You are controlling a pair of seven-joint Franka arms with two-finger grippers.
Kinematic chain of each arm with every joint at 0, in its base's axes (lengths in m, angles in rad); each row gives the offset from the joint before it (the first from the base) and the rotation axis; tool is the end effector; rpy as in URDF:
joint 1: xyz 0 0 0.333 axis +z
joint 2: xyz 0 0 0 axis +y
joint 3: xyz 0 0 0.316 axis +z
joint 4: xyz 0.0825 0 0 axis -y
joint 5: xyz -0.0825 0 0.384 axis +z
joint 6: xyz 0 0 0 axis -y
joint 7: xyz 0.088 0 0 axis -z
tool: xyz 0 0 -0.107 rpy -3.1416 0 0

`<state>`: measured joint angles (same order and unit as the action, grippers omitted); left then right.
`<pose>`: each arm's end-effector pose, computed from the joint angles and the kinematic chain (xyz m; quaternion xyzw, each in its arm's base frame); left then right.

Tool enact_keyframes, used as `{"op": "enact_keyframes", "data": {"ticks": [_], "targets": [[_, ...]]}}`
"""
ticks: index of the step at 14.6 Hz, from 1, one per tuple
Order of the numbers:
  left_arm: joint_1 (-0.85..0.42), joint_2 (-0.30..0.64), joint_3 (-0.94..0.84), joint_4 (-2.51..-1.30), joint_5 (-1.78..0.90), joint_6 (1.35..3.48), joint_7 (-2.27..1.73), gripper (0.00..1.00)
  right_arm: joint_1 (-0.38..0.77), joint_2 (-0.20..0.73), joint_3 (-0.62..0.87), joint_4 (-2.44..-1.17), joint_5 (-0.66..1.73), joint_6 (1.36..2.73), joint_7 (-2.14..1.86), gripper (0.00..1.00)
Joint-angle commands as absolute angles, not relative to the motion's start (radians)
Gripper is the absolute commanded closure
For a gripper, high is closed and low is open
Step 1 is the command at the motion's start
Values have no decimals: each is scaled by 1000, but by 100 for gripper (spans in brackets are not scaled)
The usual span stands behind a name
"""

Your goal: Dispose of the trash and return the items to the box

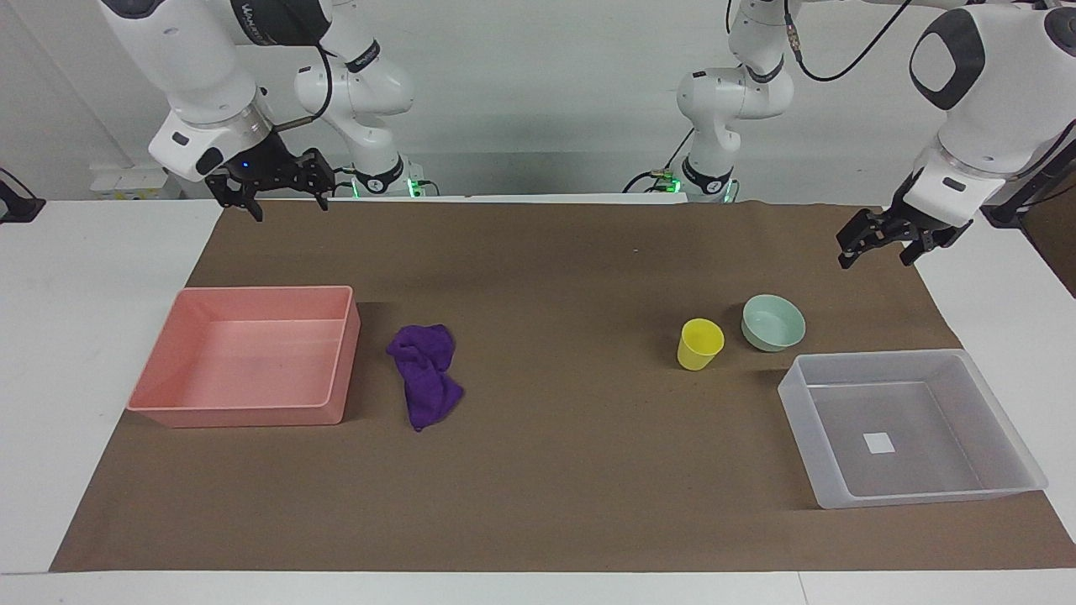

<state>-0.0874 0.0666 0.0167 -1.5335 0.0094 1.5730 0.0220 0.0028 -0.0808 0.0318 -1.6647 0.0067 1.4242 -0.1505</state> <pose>0.5733 -0.0399 0.6047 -0.9988 0.0464 0.0134 0.0056 0.5113 0.0192 0.6124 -0.9925 -0.0922 0.0795 0.0067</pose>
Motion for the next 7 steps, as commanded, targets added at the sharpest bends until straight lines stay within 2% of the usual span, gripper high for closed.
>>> {"op": "enact_keyframes", "data": {"ticks": [1,4,7], "targets": [[-94,60,26,-1534,35,1561,67,0,-14,-97,40,-1681,17,1440,-155,1],[-101,15,26,-1632,35,1612,43,0,-9,-98,40,-1683,17,1433,-161,1],[-91,9,21,-1643,35,1652,21,0,-26,-112,37,-1684,23,1425,-182,1]]}}
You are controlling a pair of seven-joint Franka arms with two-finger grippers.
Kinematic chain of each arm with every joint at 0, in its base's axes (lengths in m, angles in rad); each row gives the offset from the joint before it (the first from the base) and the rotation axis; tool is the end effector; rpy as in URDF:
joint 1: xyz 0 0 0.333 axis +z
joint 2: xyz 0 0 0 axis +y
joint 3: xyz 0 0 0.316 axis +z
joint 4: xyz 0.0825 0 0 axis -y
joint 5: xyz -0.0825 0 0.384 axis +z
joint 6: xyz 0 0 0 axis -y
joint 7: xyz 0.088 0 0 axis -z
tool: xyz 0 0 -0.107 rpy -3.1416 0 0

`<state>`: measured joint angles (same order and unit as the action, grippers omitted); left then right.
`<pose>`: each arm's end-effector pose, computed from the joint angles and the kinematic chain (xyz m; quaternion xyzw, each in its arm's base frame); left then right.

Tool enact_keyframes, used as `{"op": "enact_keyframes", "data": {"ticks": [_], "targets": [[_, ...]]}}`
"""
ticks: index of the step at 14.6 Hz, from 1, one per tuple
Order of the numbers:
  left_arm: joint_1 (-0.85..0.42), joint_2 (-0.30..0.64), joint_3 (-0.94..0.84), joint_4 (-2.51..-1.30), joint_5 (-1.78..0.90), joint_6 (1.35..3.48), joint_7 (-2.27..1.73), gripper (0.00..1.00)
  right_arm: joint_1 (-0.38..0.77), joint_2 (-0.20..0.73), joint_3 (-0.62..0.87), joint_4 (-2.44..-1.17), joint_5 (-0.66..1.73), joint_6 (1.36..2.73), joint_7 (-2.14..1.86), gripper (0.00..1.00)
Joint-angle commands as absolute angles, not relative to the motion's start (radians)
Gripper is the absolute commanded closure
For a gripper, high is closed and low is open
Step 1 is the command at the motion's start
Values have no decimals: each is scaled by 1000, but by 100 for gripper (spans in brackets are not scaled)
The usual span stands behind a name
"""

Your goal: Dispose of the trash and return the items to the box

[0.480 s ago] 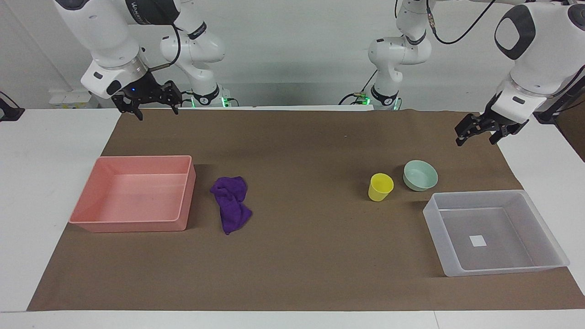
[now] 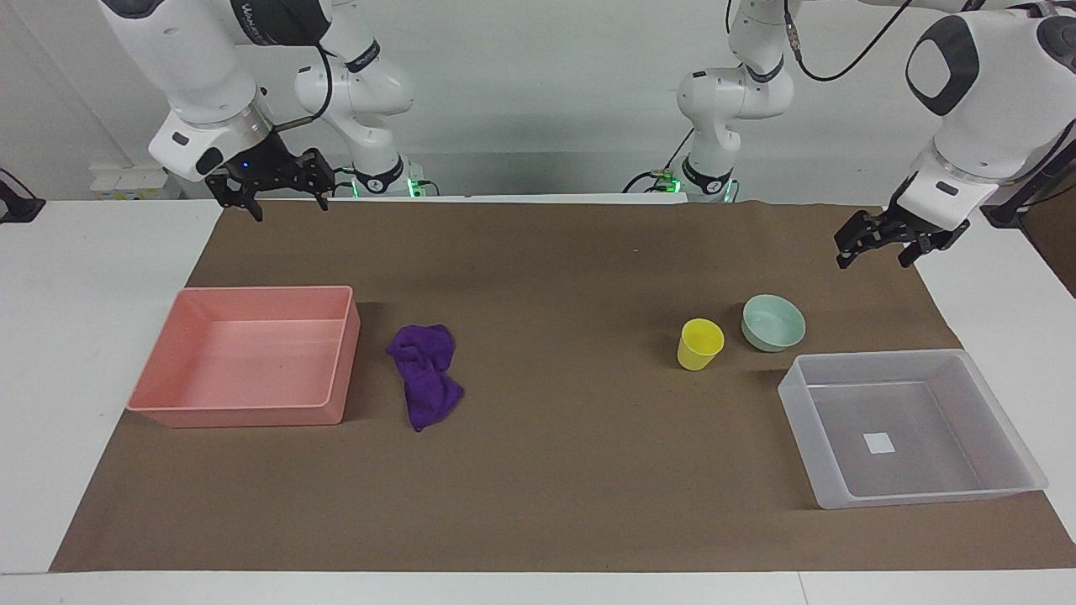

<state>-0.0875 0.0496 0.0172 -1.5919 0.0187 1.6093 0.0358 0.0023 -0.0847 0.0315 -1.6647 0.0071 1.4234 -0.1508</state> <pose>0.5702 -0.0384 0.5899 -0.9984 0.0535 0.0159 0.0100 0.5101 0.0188 0.6144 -0.9927 -0.0920 0.0780 0.0068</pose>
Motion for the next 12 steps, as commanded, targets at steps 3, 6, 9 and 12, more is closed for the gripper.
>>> {"op": "enact_keyframes", "data": {"ticks": [3,6,9,12], "targets": [[-84,8,28,-1646,34,1655,15,0,-11,-127,41,-1747,23,1538,-237,1],[-83,-85,31,-1856,34,1765,8,0,60,-100,46,-1848,23,1705,-236,1],[-49,-227,31,-2260,34,2081,-17,0,142,20,46,-1870,23,1854,-148,1],[-48,-180,29,-2413,34,2256,-18,0,198,121,46,-1958,23,2074,-140,1]]}}
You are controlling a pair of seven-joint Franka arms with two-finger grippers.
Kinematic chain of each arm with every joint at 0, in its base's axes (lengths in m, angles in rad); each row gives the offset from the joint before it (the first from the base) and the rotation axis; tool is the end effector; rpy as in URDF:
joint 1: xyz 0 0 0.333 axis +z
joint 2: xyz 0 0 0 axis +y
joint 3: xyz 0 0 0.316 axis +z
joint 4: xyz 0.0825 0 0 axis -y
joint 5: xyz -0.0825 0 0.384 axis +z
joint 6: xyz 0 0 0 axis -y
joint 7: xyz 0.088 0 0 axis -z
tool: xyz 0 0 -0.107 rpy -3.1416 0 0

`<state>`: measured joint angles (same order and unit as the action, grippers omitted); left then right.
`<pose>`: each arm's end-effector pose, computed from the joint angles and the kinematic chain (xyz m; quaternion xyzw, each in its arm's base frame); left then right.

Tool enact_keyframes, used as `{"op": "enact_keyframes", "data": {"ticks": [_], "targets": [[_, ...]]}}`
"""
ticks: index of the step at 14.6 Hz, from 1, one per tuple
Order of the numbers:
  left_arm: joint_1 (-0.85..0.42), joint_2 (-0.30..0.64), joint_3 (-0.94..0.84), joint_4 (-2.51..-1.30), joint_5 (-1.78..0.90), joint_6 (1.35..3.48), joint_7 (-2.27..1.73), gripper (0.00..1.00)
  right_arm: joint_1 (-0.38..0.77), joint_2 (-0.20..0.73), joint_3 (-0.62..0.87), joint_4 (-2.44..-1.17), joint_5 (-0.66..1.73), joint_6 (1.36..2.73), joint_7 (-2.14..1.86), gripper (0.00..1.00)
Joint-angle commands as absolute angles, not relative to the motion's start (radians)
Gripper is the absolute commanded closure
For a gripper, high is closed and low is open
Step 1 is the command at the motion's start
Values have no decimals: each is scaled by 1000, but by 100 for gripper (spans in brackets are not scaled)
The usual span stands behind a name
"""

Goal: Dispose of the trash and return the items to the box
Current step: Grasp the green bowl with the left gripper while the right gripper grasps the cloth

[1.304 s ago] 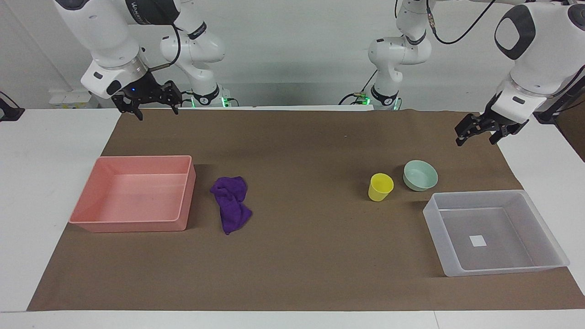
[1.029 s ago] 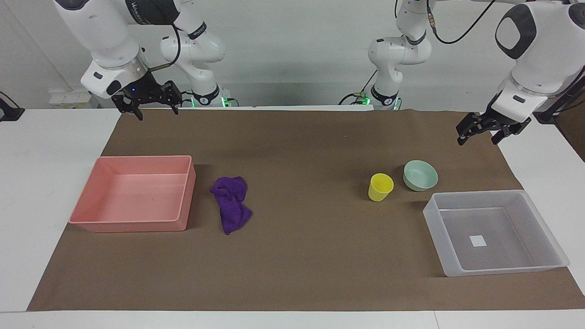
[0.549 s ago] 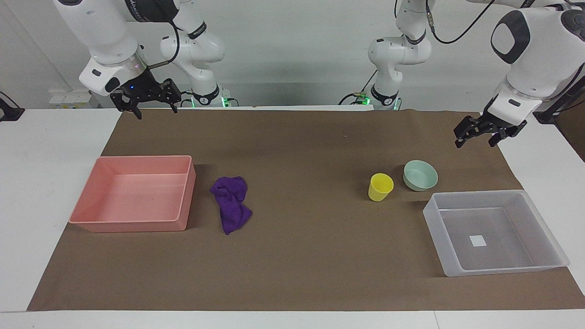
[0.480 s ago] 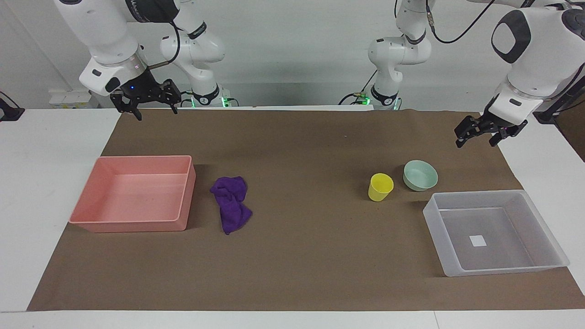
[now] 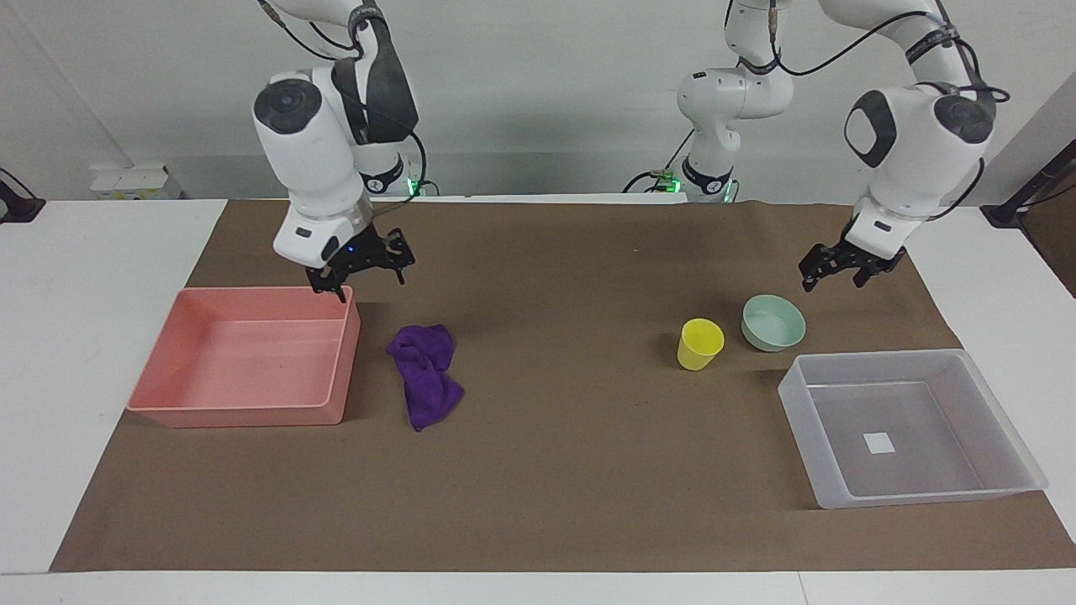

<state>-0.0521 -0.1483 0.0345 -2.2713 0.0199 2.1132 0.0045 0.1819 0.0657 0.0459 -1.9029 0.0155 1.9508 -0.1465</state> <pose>0.4920 -0.0075 0.4186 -0.9998 0.0164 0.0049 0.0060 0.5601 0.1305 0.4617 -0.9830 -0.1831 0.0092 0.0083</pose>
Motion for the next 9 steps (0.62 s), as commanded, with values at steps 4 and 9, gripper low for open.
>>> {"op": "enact_keyframes", "data": {"ticks": [4,9], "targets": [[-64,-92,29,-2488,34,2423,-86,100,204,230,44,-2040,20,2279,-147,1],[-63,-77,29,-2479,34,2450,-89,100,202,278,44,-2049,20,2321,-149,58]]}}
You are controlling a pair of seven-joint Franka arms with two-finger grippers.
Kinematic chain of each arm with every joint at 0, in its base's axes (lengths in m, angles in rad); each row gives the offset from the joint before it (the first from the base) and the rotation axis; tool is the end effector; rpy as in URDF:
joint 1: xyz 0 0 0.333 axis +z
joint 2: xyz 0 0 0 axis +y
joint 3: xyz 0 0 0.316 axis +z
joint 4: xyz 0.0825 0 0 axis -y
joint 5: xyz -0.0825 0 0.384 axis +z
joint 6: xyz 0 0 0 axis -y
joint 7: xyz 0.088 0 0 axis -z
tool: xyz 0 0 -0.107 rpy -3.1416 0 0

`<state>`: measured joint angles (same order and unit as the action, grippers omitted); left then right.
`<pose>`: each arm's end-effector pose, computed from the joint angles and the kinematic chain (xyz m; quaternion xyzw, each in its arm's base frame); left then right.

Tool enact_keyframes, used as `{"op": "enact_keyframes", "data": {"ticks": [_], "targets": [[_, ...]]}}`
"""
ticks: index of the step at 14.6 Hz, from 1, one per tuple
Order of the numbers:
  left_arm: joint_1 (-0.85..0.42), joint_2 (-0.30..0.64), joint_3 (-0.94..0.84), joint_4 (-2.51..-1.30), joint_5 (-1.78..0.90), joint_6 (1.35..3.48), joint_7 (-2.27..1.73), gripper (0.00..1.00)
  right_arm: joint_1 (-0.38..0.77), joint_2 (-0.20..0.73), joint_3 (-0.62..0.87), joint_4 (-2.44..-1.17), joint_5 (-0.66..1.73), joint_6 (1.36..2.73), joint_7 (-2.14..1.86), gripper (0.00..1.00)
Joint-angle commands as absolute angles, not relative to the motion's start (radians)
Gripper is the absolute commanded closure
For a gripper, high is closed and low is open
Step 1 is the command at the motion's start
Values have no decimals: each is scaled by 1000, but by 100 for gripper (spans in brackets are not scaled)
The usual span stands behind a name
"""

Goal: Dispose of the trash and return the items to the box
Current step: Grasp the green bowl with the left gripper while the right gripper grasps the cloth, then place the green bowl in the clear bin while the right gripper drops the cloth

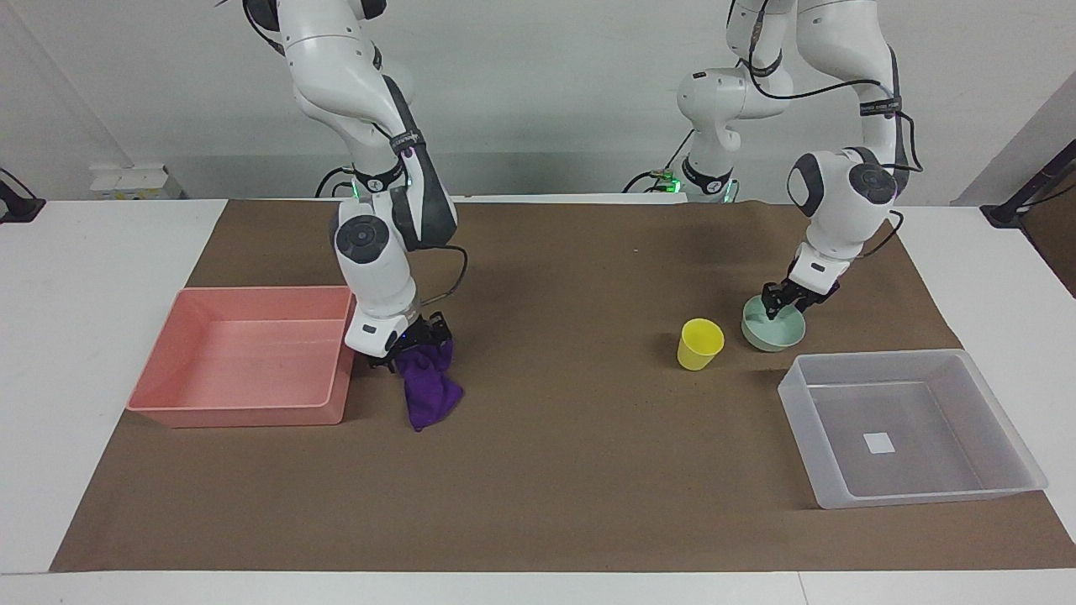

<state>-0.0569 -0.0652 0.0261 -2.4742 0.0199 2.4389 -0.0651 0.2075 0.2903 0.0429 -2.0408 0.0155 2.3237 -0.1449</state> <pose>0.4708 -0.0145 0.3191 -0.9998 -0.0096 -0.0152 0.0050 0.5735 0.1463 0.2998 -0.9817 -0.1903 0.0042 0.0116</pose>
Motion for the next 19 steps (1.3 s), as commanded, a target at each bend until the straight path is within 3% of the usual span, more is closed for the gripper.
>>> {"op": "enact_keyframes", "data": {"ticks": [1,2,3,6,8,11,15,19], "targets": [[-63,-75,31,-2461,34,2439,-95,100,202,278,44,-2052,20,2321,-138,76],[-61,-84,31,-2432,34,2389,-95,100,206,276,44,-2054,20,2319,-127,91],[-63,-109,29,-2380,34,2265,-97,100,206,275,44,-2052,20,2304,-106,100],[-52,-160,28,-2142,22,1945,-95,100,204,269,43,-2033,20,2292,-101,100],[-46,-68,37,-1960,-47,1894,-100,100,195,253,43,-1994,18,2234,-101,100],[-3,136,37,-1774,-87,1988,-101,100,186,200,38,-1935,14,2140,-100,100],[49,305,37,-1687,-114,2172,-97,100,147,141,40,-1829,12,1959,-101,100],[48,376,35,-1750,-117,2247,-87,100,74,66,40,-1749,8,1810,-124,100]]}}
